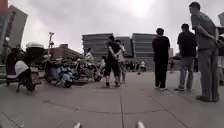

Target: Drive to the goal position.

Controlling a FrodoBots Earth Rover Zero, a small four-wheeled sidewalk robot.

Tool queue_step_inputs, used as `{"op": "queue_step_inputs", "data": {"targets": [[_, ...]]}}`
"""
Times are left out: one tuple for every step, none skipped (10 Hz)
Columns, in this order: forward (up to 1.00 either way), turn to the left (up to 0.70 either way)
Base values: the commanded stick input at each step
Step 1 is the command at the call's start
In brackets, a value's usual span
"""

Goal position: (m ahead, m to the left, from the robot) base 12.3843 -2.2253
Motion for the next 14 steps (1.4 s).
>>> {"op": "queue_step_inputs", "data": {"targets": [[0.70, -0.14], [0.70, -0.14], [0.70, -0.14], [0.70, -0.14], [0.70, -0.14], [0.70, -0.14], [0.70, -0.14], [0.70, -0.14], [0.70, -0.14], [0.70, -0.14], [0.70, -0.14], [0.70, -0.14], [0.70, -0.14], [0.70, -0.10]]}}
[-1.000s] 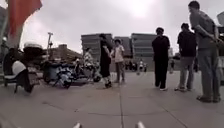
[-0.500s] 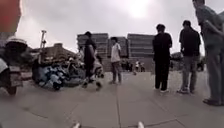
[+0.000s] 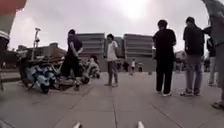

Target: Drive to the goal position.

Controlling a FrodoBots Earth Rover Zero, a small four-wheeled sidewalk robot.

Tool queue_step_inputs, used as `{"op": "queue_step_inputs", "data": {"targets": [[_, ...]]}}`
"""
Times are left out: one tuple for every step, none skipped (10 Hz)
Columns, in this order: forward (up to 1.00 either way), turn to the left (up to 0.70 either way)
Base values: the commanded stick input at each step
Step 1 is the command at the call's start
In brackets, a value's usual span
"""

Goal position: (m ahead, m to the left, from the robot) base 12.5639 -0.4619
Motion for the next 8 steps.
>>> {"op": "queue_step_inputs", "data": {"targets": [[0.70, -0.02], [0.70, 0.00], [0.70, 0.00], [0.70, 0.00], [0.70, -0.03], [0.70, -0.10], [0.70, -0.14], [0.70, -0.14]]}}
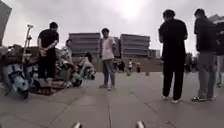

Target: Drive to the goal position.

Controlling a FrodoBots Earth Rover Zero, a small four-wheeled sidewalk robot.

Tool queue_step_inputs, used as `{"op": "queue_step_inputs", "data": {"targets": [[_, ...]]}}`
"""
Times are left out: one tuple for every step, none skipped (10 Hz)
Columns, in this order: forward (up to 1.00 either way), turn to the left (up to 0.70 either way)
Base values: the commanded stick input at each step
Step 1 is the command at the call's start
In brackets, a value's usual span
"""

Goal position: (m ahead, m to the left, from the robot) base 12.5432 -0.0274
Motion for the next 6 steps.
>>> {"op": "queue_step_inputs", "data": {"targets": [[0.70, -0.14], [0.70, -0.14], [0.70, -0.14], [0.70, -0.14], [0.70, -0.14], [0.70, -0.14]]}}
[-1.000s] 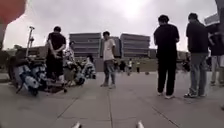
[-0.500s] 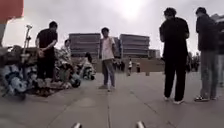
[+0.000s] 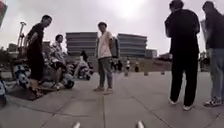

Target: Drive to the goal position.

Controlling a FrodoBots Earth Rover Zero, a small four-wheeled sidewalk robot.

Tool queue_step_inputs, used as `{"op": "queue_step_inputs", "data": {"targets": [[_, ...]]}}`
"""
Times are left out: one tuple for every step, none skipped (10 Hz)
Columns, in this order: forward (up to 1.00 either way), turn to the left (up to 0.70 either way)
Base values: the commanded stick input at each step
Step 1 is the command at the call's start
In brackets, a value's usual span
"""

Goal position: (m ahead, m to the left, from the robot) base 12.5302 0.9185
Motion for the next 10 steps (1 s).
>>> {"op": "queue_step_inputs", "data": {"targets": [[0.70, -0.14], [0.70, -0.14], [0.70, -0.14], [0.70, -0.14], [0.70, -0.14], [0.70, -0.14], [0.70, -0.14], [0.70, -0.14], [0.70, -0.14], [0.70, -0.14]]}}
